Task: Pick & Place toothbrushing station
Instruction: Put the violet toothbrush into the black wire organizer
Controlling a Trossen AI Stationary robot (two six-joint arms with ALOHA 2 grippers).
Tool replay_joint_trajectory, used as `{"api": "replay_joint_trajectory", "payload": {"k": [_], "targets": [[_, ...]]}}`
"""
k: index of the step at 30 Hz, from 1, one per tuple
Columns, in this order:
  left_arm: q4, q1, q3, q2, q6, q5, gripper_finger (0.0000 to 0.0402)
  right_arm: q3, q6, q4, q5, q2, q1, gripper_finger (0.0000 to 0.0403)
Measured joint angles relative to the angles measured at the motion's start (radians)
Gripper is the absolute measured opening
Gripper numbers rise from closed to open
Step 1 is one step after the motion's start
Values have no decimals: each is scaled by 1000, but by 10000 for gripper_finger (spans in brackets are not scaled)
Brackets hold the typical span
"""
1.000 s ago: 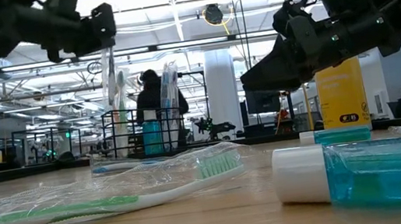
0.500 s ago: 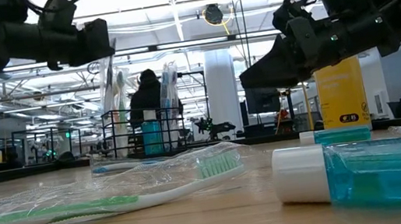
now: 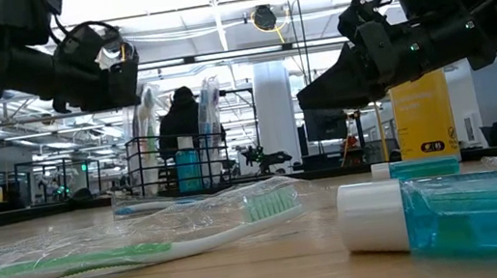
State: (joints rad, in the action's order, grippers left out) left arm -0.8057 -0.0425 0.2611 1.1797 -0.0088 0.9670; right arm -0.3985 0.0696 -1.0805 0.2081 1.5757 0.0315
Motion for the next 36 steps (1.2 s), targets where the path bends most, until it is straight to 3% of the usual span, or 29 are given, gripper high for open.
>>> {"api": "replay_joint_trajectory", "payload": {"k": [9, 29, 36], "targets": [[86, 0, 0, 0, 4, -155, 31, 0, 0, 0, 0, 0, 0, 224], [121, 0, 2, -1, -20, -155, 32, 0, 31, 0, -1, 0, 3, 224], [131, 0, 5, 2, -22, -155, 94, 0, 31, 0, -1, 0, 3, 224]]}}
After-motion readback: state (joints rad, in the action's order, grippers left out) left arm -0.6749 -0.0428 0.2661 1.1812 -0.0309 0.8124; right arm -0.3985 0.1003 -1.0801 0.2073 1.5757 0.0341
